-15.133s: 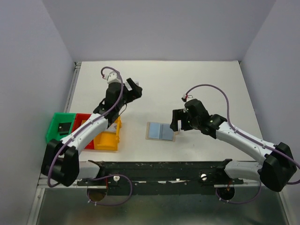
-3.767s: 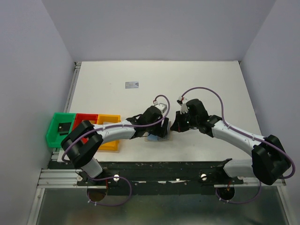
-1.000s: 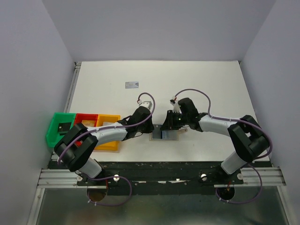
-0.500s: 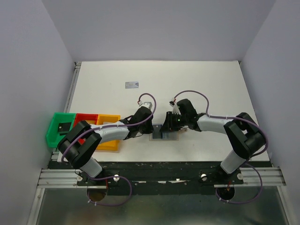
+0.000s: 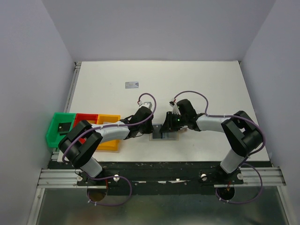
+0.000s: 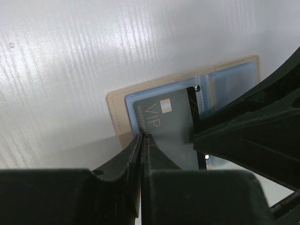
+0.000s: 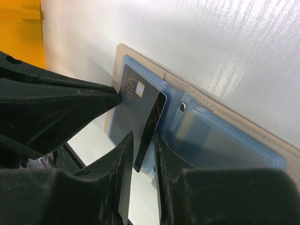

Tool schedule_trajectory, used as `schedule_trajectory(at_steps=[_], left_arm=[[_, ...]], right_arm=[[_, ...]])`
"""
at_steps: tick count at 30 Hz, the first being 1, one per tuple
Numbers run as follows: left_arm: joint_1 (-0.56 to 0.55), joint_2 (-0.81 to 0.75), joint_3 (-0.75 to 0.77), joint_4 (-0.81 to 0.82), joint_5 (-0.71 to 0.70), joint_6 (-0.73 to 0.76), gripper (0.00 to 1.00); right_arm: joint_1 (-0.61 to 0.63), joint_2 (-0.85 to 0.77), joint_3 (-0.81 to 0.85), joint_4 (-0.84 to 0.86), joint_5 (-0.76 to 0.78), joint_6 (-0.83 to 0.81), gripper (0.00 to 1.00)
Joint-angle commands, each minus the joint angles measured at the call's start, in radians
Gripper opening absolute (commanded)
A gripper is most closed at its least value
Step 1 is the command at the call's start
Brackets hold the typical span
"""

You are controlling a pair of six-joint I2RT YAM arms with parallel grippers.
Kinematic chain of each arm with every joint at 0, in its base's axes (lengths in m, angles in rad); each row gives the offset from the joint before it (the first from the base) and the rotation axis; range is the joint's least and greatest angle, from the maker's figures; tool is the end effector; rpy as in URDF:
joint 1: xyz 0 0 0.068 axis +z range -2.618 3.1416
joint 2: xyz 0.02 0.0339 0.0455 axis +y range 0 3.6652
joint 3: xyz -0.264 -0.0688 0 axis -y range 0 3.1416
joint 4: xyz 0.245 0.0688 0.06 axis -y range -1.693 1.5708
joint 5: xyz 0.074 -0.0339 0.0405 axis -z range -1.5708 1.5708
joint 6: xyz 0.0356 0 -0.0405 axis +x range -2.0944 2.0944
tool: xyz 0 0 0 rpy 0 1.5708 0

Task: Take the credit cards out of the card holder
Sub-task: Remove the credit card from the card holder.

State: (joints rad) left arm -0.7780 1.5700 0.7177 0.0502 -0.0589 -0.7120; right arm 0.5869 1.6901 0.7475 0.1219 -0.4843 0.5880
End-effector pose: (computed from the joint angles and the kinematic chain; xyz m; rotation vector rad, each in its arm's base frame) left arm 0.2169 -0.2107 0.1538 0.0520 2.4667 -0.6231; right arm 0.2538 0.1887 0.1355 -0.2478 2.5635 1.0863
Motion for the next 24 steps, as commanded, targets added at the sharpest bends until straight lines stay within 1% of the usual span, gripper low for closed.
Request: schedule_trajectory(at_steps=[1,8,11,15,17,24], left_arm=[[0.002,0.022,0.011,-0.042,-0.024,-0.007,0.14],[0.003,0.021,0.009,-0.044,-0.024,-0.007,0.14],[0.002,0.013,0.011,-0.049,-0.024,-0.007,0.14],[0.003,-0.017,0.003,-0.049,-0.039,-0.01,0.21],[0.002,-0.028,0.0,-0.049,-0.042,-0.01,0.23],[0.003,-0.025,-0.003,-0.049,-0.047,-0.012,0.24]], right_arm=[[-0.006,0.023,-0.01,0.058,-0.037,0.018,0.3],[-0.01,0.029,-0.016,0.078,-0.053,0.029,0.19],[-0.018,0.02,-0.023,0.081,-0.053,0.032,0.09],[-0.024,-0.003,-0.034,0.07,-0.05,0.015,0.0],[-0.024,-0.012,-0.034,0.062,-0.046,0.007,0.0],[-0.027,-0.035,-0.036,0.059,-0.056,0.012,0.0]])
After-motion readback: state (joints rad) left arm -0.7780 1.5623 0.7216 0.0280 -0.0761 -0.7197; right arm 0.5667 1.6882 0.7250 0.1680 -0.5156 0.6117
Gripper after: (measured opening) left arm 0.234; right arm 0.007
